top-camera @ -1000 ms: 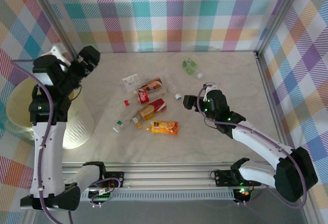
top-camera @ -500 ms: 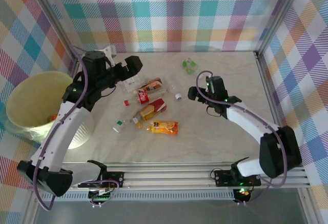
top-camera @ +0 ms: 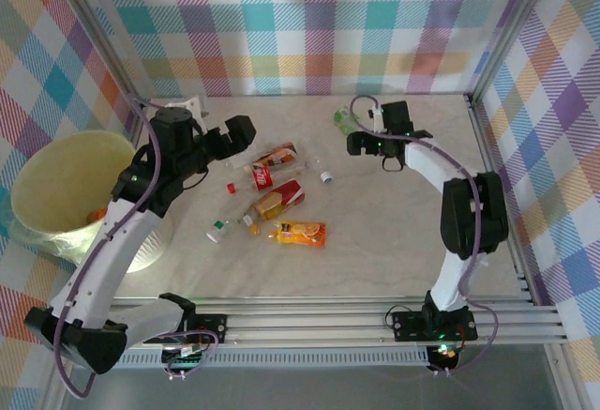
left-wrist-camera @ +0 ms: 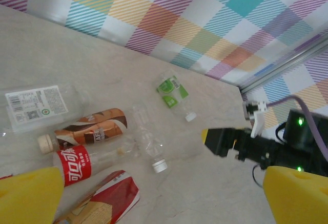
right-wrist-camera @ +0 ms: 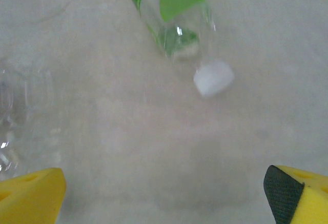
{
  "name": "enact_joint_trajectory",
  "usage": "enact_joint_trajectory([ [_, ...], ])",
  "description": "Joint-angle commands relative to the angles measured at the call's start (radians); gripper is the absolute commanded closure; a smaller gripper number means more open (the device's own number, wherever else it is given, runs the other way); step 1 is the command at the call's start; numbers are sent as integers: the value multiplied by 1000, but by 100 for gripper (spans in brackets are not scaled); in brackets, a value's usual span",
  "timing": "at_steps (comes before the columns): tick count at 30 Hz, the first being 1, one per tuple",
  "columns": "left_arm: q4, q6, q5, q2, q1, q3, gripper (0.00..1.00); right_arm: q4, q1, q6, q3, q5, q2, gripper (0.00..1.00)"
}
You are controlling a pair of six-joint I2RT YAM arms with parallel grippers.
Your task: Put the plastic bottles in the bin
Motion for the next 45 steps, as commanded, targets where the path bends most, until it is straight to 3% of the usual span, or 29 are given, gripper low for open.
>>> enact_joint_trajectory([
  [1,9,47,-28,-17,-6,-24,0,-85,-16,-207,129,-93,107,1],
  [5,-1,54,-31,-4,-6,-28,0,-161,-26,-242,301,-39,244,2],
  [21,37,45,-52,31,-6,-78,0,-569,-37,-256,1066,-91,735,2],
  [25,67,34,-51,40,-6,-98,0,-578,-37,-255,1089,-80,748,9],
  [35,83,30,-25,80,-6,-88,0,-586,-37,-241,1083,-36,746,38],
  [45,64,23,-21,64,-6,-91,0,-408,-36,-231,694,-49,522,53],
])
